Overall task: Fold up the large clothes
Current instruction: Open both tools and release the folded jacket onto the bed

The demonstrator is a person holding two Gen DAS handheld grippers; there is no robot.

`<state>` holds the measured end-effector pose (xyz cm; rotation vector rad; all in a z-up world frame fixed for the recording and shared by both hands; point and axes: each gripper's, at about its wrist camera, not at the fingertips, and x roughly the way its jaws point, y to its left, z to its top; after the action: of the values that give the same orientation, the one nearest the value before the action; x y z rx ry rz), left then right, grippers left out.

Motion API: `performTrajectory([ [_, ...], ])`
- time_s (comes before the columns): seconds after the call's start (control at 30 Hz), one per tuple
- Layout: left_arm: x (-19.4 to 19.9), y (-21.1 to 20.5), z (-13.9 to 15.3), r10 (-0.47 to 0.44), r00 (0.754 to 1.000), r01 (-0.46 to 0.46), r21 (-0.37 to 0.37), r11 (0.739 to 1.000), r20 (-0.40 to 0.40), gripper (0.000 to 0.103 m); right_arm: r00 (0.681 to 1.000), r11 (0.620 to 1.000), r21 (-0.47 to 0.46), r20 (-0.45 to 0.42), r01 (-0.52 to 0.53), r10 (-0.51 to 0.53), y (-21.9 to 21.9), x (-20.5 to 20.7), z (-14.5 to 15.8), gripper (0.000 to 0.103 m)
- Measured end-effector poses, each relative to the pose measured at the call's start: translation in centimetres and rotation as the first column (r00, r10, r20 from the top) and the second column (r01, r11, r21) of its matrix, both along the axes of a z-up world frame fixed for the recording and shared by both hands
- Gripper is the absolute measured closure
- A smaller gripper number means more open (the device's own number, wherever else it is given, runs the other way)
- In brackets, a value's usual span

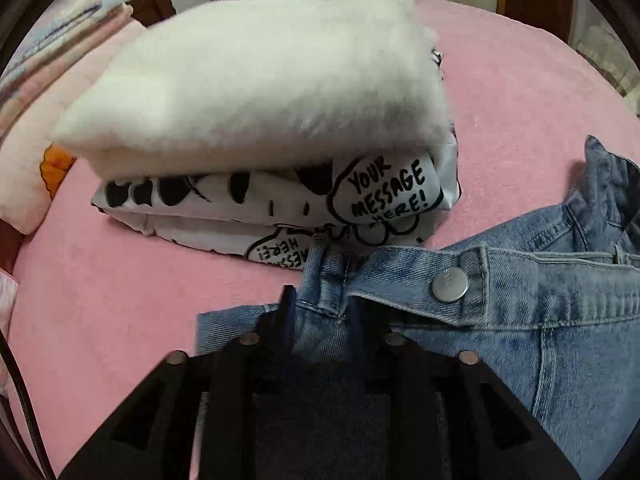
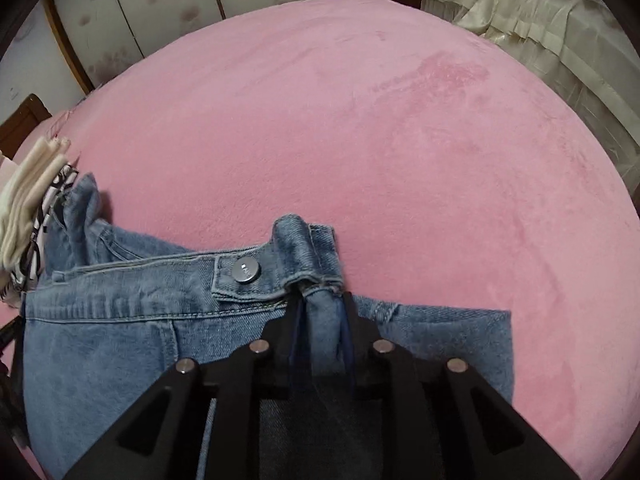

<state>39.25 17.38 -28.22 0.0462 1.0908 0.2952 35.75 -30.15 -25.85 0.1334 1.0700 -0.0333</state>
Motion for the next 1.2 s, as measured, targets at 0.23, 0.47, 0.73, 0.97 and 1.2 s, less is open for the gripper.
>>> performTrajectory([
  [0.23,-6.9,-1.4,6.0,0.029,0.997,-0.023,-0.081,0.996,0.076,0.05,0.996,0.999,0.041,0.093,0.002,-0.006,0.0,-6.0,6.2,0.076],
  [0.47,-15.3,-5.5,5.2,0.097,0.994,-0.082,-0.225,0.971,0.058,0.05,0.982,0.98,0.071,0.044,-0.188,0.185,10.4,-14.1,4.2,0.075],
  [0.73,-19.5,-6.2,1.6,0.058,0.997,-0.051,-0.137,0.989,0.046,0.046,0.97,0.969,-0.113,0.075,-0.22,0.229,12.2,-18.2,0.4,0.078],
  [0.97,-19.3,-2.5,1.3,0.101,0.994,-0.097,-0.091,0.991,0.045,0.046,0.998,0.968,-0.25,0.063,0.011,0.005,0.9,-18.4,-0.6,0.079],
  [1.2,-18.8,-2.2,1.1,0.107,0.993,-0.103,-0.086,0.991,0.041,0.046,0.999,0.952,-0.306,0.044,0.021,-0.008,1.3,-18.1,-0.8,0.078],
])
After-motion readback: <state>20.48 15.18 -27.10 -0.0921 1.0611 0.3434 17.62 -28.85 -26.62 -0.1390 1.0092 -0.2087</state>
